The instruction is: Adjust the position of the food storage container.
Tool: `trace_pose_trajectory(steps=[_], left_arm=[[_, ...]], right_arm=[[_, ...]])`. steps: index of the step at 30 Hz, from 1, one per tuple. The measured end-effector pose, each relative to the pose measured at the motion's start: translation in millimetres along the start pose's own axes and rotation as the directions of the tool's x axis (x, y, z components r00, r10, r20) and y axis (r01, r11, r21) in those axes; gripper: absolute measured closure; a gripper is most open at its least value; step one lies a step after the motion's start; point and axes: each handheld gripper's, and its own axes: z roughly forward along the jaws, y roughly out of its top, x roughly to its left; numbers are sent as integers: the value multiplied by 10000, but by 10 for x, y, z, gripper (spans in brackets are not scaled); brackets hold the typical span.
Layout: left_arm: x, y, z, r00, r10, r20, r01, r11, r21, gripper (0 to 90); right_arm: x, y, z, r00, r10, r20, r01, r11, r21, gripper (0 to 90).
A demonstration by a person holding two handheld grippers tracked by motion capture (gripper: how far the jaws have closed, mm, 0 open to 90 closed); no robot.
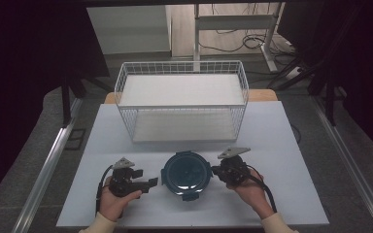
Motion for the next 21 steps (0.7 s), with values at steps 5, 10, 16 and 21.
trace_pose_trajectory(steps=[5,10,16,21], left_arm=[[24,0,-22,10000,-41,-15,41,10000,-51,229],[37,1,-28,10000,-55,-28,54,10000,-63,229],[39,1,-34,9999,-66,-78,65,9999,-107,230],[33,1,-45,9999,-63,-97,61,9998,-163,231]], right_arm=[[-30,-29,-15,9998,-109,-138,106,9998,-183,895],[-108,-101,-97,9996,262,75,-259,9989,-390,894],[-133,-230,-259,9991,411,75,-403,9953,-884,894],[-138,-296,-341,9986,520,25,-515,9934,-1030,886]])
